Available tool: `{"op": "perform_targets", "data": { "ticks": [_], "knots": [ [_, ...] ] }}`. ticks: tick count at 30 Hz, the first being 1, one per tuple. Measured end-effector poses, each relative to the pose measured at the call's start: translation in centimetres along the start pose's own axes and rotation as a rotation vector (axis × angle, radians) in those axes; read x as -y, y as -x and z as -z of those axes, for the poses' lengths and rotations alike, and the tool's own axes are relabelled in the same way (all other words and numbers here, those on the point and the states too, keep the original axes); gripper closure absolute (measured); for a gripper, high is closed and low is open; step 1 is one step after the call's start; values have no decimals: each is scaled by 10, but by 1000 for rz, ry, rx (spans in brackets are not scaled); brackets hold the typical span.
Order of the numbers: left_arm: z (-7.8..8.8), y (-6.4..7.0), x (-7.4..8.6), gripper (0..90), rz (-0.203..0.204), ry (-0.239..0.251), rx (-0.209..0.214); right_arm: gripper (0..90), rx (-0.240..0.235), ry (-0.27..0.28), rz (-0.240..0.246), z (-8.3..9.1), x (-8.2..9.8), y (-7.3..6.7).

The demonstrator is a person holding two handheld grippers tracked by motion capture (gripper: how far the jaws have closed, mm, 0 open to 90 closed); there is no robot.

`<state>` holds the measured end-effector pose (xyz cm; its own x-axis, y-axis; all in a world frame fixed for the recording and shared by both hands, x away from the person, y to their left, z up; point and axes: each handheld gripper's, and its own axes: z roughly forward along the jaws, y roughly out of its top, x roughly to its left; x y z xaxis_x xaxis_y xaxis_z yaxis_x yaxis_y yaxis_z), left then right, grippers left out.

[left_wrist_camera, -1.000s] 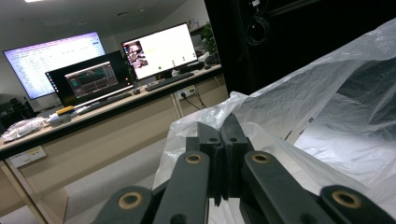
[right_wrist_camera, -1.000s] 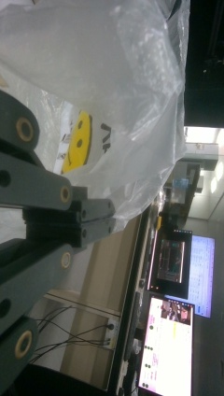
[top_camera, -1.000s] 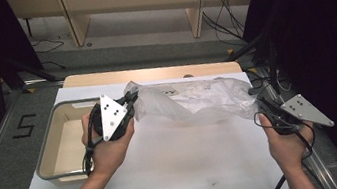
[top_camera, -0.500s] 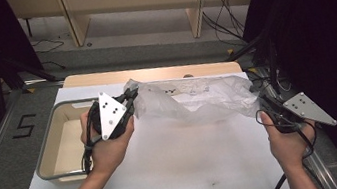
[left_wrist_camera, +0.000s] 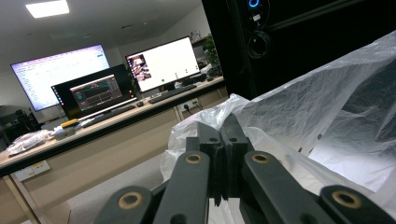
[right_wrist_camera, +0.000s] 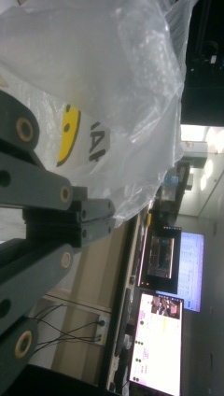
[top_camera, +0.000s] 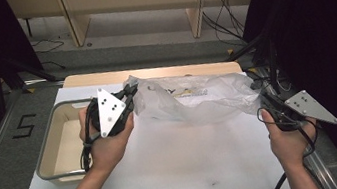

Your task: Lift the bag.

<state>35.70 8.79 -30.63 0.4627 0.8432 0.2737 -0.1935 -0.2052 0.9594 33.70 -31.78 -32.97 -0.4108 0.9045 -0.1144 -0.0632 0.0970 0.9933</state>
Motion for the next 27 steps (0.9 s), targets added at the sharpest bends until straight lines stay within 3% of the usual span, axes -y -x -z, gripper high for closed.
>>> {"op": "perform_targets", "data": {
  "ticks": [27],
  "knots": [
    [-2,-2,-8,894,-7,17,-4,900,5,34,-1,-2,-8,0]
  ]
}}
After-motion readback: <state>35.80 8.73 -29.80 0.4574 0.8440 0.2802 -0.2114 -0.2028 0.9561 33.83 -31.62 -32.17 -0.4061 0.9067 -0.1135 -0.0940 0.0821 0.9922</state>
